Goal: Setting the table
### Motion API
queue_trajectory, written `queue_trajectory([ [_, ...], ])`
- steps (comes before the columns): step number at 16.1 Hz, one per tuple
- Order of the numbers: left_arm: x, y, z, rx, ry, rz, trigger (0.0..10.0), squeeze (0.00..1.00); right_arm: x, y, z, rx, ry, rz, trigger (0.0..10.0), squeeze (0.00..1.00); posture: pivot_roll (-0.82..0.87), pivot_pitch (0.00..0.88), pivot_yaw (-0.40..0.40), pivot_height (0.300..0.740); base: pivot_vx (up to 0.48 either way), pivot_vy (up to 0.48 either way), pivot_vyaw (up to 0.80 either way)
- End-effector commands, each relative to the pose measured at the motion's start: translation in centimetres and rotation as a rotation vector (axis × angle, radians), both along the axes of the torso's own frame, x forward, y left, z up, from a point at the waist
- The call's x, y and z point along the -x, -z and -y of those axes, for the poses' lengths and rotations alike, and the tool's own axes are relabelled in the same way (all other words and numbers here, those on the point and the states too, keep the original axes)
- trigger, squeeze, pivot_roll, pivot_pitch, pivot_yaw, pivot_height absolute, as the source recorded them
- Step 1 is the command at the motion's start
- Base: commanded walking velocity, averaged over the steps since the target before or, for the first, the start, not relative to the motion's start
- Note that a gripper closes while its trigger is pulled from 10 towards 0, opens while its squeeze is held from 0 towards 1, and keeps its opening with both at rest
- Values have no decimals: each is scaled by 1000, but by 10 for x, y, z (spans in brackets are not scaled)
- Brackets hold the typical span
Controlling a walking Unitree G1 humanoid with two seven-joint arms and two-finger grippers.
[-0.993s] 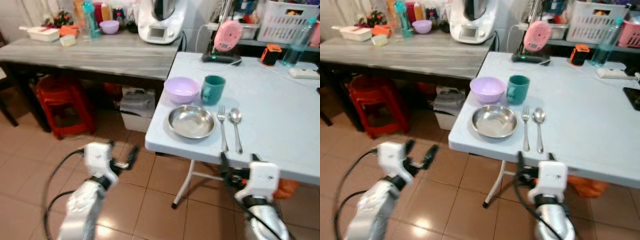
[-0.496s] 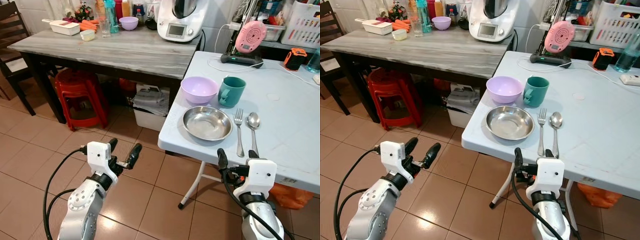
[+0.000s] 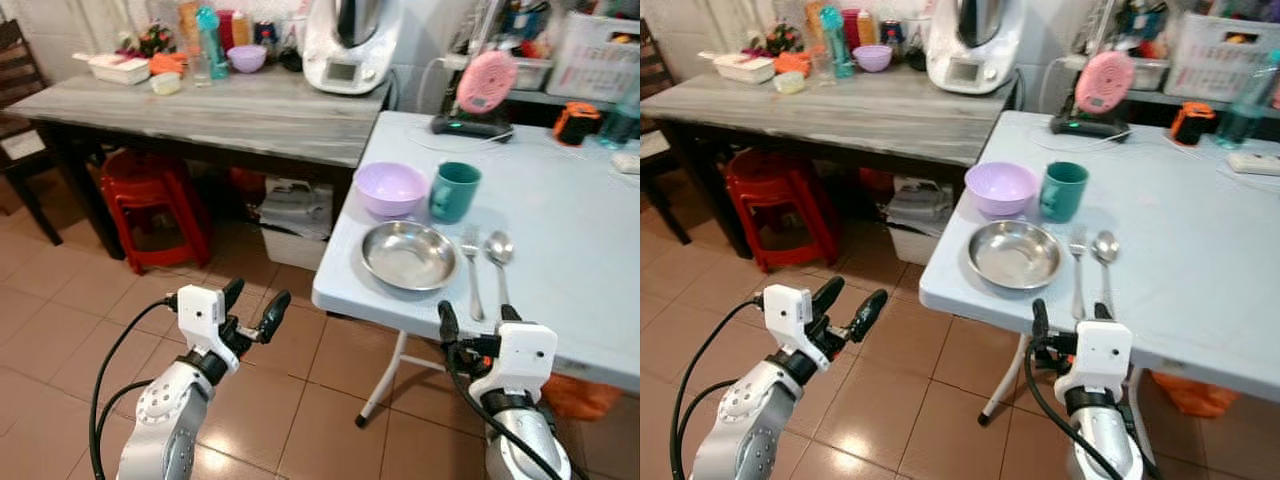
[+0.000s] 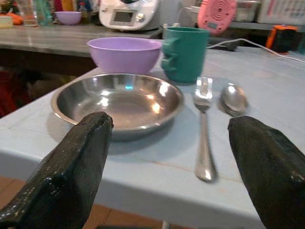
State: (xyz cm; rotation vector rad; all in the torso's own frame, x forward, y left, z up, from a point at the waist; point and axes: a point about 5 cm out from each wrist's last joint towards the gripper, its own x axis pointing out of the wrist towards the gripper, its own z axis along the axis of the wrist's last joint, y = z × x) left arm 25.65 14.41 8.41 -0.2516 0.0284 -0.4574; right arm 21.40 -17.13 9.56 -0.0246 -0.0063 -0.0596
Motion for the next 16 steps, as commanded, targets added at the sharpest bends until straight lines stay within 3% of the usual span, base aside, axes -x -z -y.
queue_trajectory([
  [1, -1, -5, 0, -3, 9, 14, 10000, 0, -2, -9, 0, 12, -2, 41, 10000, 0, 8, 0, 16, 740, 307, 0, 0],
  [13, 2, -2, 0, 0, 28, 1, 10000, 0, -3, -9, 1, 13, 1, 45, 10000, 0, 4, 0, 11, 740, 346, 0, 0],
  [16, 3, 0, 0, 6, 23, -10, 10000, 0, -3, -8, 1, 13, 1, 41, 10000, 0, 6, 0, 9, 740, 90, 0, 0],
])
